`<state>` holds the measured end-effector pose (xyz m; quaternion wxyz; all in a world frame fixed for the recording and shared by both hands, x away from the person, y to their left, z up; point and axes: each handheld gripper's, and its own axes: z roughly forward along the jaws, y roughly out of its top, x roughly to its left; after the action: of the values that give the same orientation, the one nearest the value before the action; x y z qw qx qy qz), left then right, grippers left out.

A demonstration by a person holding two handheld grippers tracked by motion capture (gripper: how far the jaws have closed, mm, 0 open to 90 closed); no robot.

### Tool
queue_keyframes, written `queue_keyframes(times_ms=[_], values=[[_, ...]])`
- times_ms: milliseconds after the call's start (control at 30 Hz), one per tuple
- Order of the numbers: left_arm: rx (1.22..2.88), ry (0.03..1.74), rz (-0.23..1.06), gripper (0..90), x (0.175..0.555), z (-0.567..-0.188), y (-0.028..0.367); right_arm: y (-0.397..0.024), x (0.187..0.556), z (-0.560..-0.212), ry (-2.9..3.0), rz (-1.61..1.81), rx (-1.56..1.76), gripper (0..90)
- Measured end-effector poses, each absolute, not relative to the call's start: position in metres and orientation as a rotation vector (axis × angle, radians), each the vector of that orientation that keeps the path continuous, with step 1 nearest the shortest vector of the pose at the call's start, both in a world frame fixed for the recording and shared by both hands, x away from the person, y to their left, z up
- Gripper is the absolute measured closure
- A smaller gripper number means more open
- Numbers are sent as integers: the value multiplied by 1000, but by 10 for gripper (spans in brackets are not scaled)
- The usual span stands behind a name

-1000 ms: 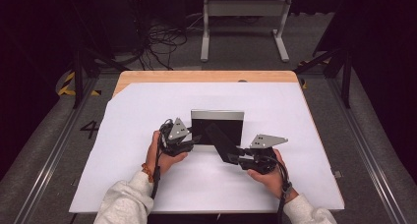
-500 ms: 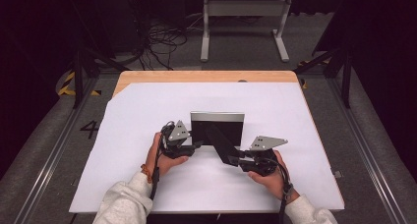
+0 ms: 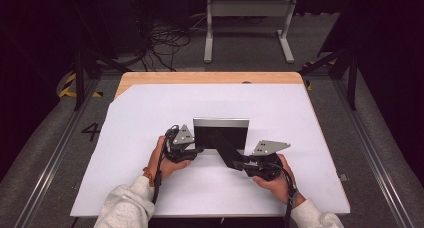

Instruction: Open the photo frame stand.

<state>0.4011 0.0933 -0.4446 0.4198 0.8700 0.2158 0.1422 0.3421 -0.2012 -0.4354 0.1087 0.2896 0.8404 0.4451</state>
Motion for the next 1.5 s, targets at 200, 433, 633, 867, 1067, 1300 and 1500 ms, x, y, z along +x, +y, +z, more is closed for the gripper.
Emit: queue_keyframes(times_ms=[200, 433, 633, 867, 1067, 1300, 1500], values=[[2180, 535, 372, 646, 398, -445, 94, -202, 342, -437, 2469, 1281, 860, 729], [2228, 550, 377, 574, 397, -455, 84, -202, 343, -437, 2466, 1277, 862, 731], [2245, 560, 387, 562, 397, -460, 79, -202, 343, -437, 2464, 1275, 863, 731], [2268, 542, 428, 603, 394, -460, 76, -202, 344, -438, 2453, 1253, 875, 729], [2265, 560, 471, 599, 395, -461, 75, -202, 345, -439, 2449, 1249, 879, 735], [2270, 583, 529, 589, 397, -461, 75, -199, 345, -441, 2465, 1240, 869, 765], [2241, 602, 524, 643, 400, -460, 81, -196, 343, -442, 2473, 1234, 847, 810]])
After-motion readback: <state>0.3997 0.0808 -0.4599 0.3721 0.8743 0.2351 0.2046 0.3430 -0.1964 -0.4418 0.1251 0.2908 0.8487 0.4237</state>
